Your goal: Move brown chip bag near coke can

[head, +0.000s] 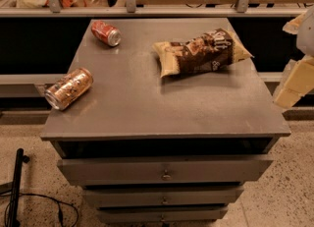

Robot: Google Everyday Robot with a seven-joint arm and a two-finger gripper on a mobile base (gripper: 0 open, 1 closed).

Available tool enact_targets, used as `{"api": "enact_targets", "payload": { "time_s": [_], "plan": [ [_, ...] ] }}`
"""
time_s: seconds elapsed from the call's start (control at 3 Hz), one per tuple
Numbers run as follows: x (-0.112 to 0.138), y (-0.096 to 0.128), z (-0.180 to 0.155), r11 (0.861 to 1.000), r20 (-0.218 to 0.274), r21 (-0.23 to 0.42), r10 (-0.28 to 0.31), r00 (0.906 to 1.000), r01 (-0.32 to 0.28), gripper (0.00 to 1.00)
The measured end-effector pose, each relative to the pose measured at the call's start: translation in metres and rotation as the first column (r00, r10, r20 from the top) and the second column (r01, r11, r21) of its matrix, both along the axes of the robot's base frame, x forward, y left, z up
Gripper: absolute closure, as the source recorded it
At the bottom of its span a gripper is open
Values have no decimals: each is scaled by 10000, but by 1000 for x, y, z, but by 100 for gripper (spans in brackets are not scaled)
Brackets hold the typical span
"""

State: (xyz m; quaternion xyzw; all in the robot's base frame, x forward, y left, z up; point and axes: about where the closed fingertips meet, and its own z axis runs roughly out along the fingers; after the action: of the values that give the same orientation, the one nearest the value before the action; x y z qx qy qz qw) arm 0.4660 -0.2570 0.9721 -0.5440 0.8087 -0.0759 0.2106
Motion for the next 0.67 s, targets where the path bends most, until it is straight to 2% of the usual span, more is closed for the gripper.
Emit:
{"api": "enact_targets", "payload": {
  "time_s": [0.33, 0.67],
  "plan": [
    [24, -26, -5, 9960, 856, 500, -779, 9933, 738, 0],
    [58, -55, -11, 9784, 1649, 1623, -1548, 9741, 1280, 0]
  ]
}}
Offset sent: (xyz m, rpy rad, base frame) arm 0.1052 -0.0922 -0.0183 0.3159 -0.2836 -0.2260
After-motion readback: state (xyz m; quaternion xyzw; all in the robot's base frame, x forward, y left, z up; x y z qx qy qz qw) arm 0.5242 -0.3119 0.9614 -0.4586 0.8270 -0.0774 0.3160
